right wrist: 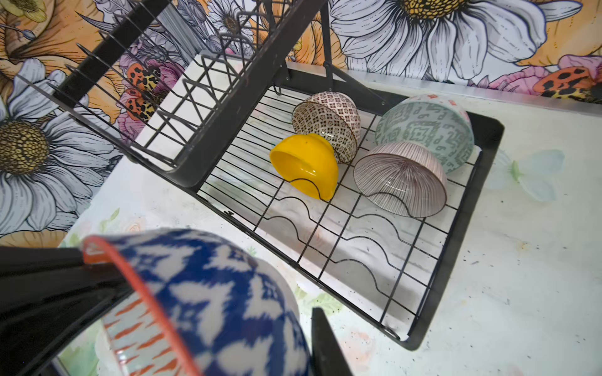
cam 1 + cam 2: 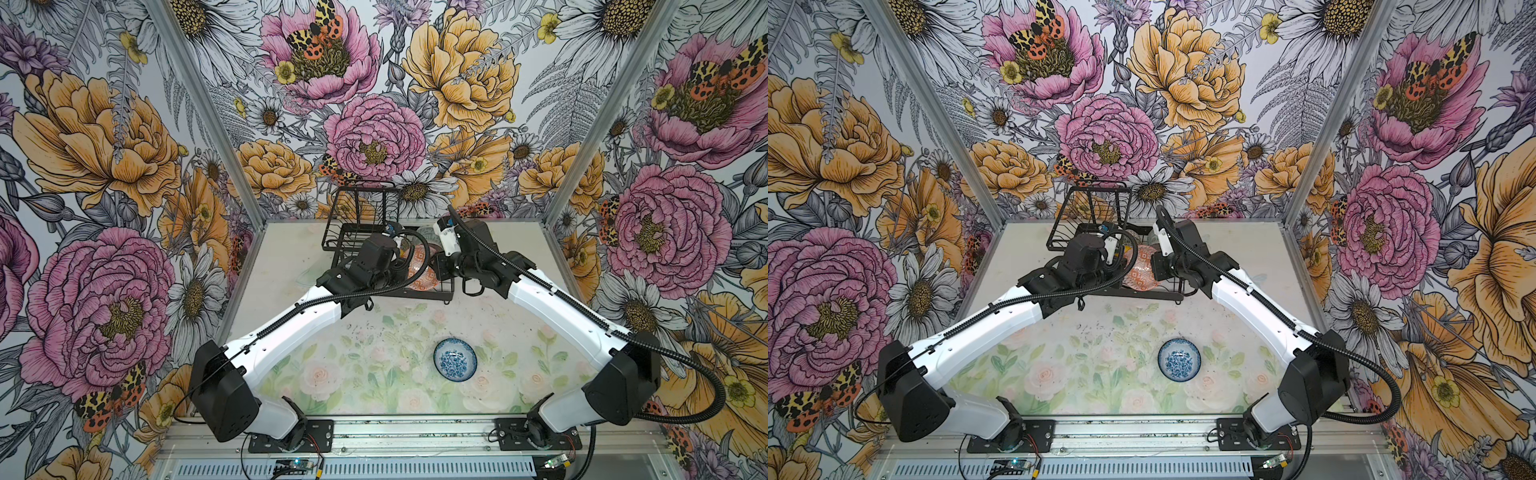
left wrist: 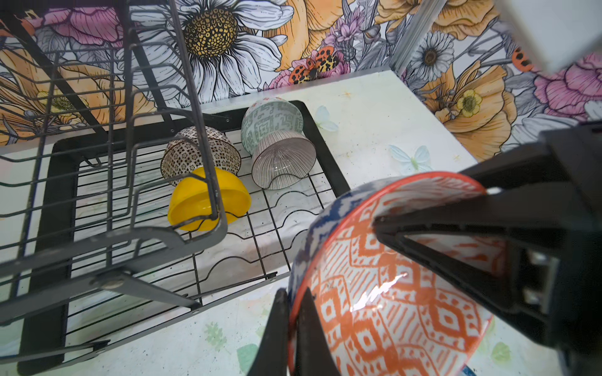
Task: Load the bowls into the dish rack
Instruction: 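Close the right gripper on the orange-and-blue bowl held by the left gripper, then carry the orange-and-blue bowl into the rack with the right gripper while the left gripper releases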
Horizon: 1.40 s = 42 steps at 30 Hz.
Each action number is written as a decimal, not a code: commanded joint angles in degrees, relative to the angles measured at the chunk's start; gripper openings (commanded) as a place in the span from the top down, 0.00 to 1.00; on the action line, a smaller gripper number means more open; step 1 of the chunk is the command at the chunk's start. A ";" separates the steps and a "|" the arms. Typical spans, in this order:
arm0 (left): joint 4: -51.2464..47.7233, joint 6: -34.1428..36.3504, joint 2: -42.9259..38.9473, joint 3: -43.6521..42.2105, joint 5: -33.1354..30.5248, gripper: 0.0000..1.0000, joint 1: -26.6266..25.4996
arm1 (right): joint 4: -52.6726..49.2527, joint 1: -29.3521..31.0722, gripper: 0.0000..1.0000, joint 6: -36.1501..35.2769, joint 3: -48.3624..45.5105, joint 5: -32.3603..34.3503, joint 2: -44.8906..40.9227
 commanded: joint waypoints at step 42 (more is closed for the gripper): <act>-11.48 5.86 -11.03 -4.65 5.28 0.01 9.64 | 48.83 7.31 1.00 -48.81 -17.49 31.09 4.62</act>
